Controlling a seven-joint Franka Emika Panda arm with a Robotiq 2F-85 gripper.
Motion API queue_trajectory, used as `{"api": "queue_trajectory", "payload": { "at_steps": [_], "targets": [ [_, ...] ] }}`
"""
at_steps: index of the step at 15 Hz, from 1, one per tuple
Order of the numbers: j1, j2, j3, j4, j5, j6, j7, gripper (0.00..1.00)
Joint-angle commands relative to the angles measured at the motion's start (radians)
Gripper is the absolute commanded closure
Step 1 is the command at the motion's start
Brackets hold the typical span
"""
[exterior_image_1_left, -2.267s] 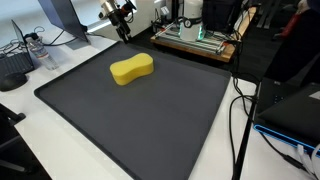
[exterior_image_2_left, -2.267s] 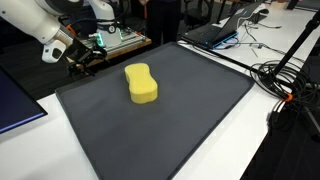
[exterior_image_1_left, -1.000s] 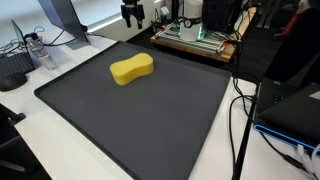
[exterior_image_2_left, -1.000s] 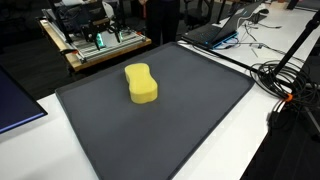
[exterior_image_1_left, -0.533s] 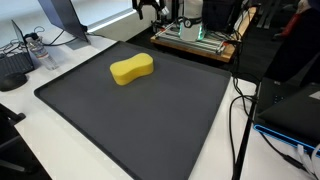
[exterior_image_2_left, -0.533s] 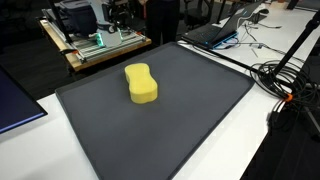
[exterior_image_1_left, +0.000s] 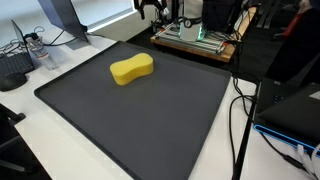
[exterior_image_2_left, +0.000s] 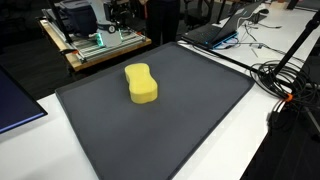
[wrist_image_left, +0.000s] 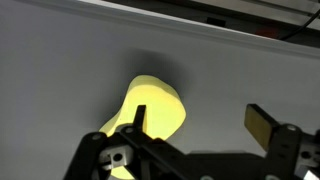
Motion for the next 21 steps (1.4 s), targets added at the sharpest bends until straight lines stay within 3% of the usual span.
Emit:
{"api": "queue_trajectory", "payload": {
  "at_steps": [1, 5, 11, 17, 21],
  "targets": [
    [0.053, -0.016, 0.009, 0.021, -0.008, -0.003, 0.0, 0.0],
    [0.148, -0.004, 0.086, 0.085, 0.007, -0.024, 0.039, 0.0],
    [0.225, 0.118, 0.174, 0.225, 0.02, -0.073, 0.161, 0.0],
    [0.193, 0.348, 0.268, 0.453, -0.057, -0.182, 0.419, 0.0],
    [0.189, 0.517, 0.278, 0.63, -0.141, -0.263, 0.592, 0.0]
  ]
}}
